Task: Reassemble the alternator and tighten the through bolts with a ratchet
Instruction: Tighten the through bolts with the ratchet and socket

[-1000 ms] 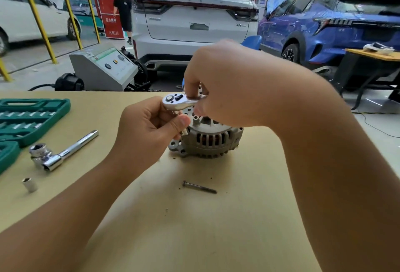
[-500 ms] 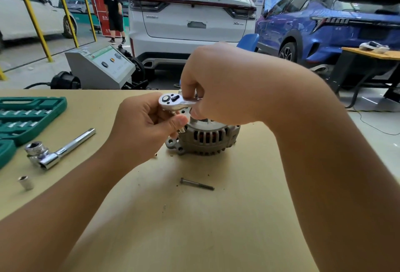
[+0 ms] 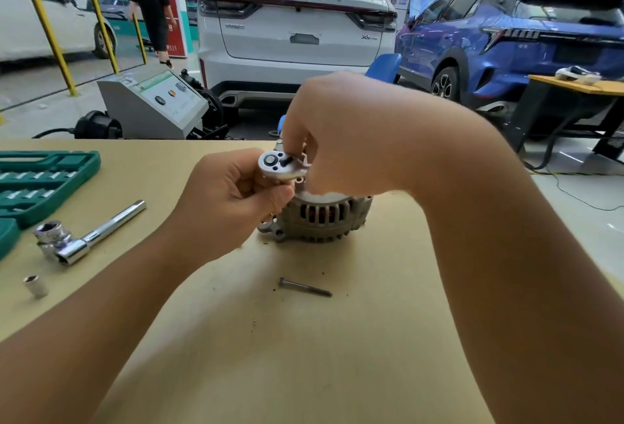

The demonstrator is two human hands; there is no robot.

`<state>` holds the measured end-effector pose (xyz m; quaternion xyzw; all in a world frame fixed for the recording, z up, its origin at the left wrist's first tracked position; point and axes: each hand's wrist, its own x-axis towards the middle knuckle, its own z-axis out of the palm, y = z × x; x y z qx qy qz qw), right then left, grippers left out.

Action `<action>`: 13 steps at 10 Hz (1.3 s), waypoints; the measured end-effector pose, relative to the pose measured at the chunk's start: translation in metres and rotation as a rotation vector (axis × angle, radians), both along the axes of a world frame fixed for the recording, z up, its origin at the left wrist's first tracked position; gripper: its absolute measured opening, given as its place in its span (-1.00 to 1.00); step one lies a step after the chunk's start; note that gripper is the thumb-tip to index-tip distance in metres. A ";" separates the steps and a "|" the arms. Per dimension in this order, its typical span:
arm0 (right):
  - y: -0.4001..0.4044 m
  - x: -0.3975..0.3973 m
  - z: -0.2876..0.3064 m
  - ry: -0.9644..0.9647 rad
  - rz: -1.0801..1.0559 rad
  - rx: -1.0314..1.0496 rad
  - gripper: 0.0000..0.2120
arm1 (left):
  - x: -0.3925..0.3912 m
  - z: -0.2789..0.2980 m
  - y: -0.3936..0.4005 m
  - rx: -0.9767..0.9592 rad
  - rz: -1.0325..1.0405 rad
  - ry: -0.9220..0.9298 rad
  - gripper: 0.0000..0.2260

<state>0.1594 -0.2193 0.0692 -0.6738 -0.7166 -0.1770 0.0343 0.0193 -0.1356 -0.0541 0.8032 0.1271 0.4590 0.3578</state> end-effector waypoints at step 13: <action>0.000 0.010 0.011 -0.022 -0.033 -0.142 -0.72 | -0.005 0.003 0.002 -0.089 0.004 -0.013 -0.89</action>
